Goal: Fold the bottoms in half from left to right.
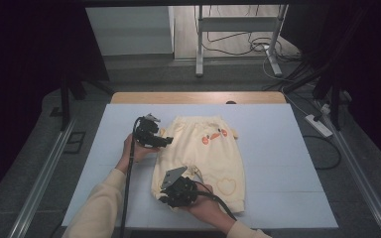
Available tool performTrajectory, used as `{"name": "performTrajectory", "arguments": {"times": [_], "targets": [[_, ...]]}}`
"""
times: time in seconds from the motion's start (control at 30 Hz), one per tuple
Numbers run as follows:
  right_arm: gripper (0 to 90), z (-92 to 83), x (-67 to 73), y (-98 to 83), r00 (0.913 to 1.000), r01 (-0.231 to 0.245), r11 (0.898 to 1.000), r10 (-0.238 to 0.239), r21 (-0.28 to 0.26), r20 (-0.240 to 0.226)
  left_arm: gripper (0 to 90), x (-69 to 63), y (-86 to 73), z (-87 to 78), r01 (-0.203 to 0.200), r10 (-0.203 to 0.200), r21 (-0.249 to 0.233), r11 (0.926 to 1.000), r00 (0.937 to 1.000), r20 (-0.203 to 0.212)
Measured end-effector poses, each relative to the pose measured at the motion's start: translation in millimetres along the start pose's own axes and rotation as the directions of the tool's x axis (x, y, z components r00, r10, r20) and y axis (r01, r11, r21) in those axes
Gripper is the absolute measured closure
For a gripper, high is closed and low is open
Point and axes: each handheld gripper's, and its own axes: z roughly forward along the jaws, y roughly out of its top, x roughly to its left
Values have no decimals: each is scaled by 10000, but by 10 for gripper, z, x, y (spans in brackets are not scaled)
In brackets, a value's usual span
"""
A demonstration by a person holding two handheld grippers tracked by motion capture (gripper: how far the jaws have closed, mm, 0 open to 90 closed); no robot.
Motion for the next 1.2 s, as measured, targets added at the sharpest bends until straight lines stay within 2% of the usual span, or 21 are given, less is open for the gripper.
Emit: {"name": "performTrajectory", "arguments": {"times": [0.13,0.37,0.8,1.0,1.07,1.13,1.2], "targets": [[757,1,1,-1,10000,10,10000,-10,20,1,172,13,24,89,110,-110,108,9999,9999,16],[757,3,1,-5,10000,64,10000,-64,14,-9,171,14,41,222,61,-61,393,9992,10000,-3],[757,-9,1,-6,10000,58,10000,-57,45,-28,174,62,8,278,247,-247,657,9975,9997,-7],[756,-11,-2,-8,10000,67,10000,-67,46,-43,215,69,0,279,313,-314,667,9973,9995,3],[757,-9,-2,-9,10000,71,10000,-71,56,-44,252,63,-2,273,350,-353,621,9975,9994,25],[757,-9,0,-9,10000,92,9999,-92,85,-15,355,63,-4,257,320,-332,600,9977,9993,195],[757,-9,2,-8,9999,111,9999,-111,101,1,504,62,-9,251,276,-309,602,9978,9981,536]]}}
